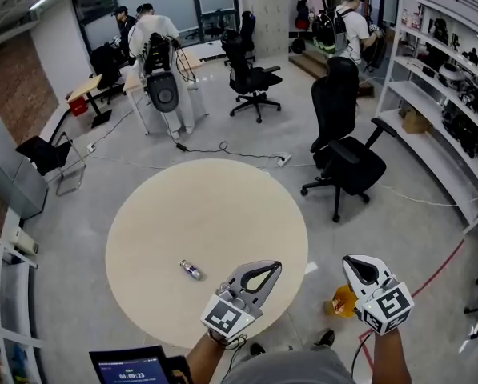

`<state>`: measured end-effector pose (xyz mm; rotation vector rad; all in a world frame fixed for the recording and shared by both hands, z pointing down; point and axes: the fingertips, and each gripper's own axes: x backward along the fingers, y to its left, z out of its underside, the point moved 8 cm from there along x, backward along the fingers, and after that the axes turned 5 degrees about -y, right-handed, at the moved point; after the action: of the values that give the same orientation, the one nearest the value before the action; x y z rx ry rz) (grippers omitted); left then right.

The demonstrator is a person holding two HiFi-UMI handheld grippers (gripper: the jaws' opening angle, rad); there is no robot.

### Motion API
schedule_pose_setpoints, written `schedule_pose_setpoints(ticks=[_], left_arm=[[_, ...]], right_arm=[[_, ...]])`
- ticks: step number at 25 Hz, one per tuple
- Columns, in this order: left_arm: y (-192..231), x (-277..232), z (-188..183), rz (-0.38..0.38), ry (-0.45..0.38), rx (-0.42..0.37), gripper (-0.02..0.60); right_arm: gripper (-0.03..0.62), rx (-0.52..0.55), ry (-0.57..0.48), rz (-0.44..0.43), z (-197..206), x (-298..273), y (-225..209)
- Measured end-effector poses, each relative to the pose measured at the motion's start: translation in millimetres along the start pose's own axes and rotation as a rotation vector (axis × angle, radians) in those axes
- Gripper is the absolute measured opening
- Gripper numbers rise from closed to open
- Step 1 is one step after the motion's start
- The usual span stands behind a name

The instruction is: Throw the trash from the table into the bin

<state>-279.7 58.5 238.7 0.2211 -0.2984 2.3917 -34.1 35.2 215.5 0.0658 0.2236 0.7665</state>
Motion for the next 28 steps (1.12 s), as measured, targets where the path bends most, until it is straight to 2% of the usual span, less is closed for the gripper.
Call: schedule_pose_setpoints(ticks=[4,7,9,19,23,26,27,28], left_arm=[[25.4,59.3,-3.4,-0.097,-0.003,0.030,0.043],[53.3,104.8,-13.9,-0.154,0.009,0.017,0.043],[63.7,123.8,-12.0,-0.199,0.006,0.010,0.043],[99.2,184.2,32.6,-0.465,0.071,0.001,0.043],[117.6,202.7,39.3,-0.574,0.108,-0.001,0.043],[136.8,212.1,52.4,-0.644,0.129,0.023,0.043],[143.9,215.2,59.2,-0.665,0.146,0.033,0.043],[150.9,218.2,66.2,-0.684,0.166,0.041,0.043]], right_arm=[[0.009,0.047,-0.009,-0.082,-23.2,-44.2,41.7],[0.009,0.077,-0.004,-0.152,-51.6,-84.3,82.3],[0.009,0.100,0.004,-0.209,-56.7,-106.3,99.0],[0.011,0.144,0.040,-0.533,-29.6,-236.5,139.0],[0.011,0.138,0.087,-0.689,-19.4,-289.1,160.0],[0.012,0.120,0.127,-0.772,-4.6,-339.5,174.1],[0.021,0.114,0.145,-0.801,2.9,-357.7,179.9],[0.071,0.108,0.168,-0.834,11.2,-375.1,186.6]])
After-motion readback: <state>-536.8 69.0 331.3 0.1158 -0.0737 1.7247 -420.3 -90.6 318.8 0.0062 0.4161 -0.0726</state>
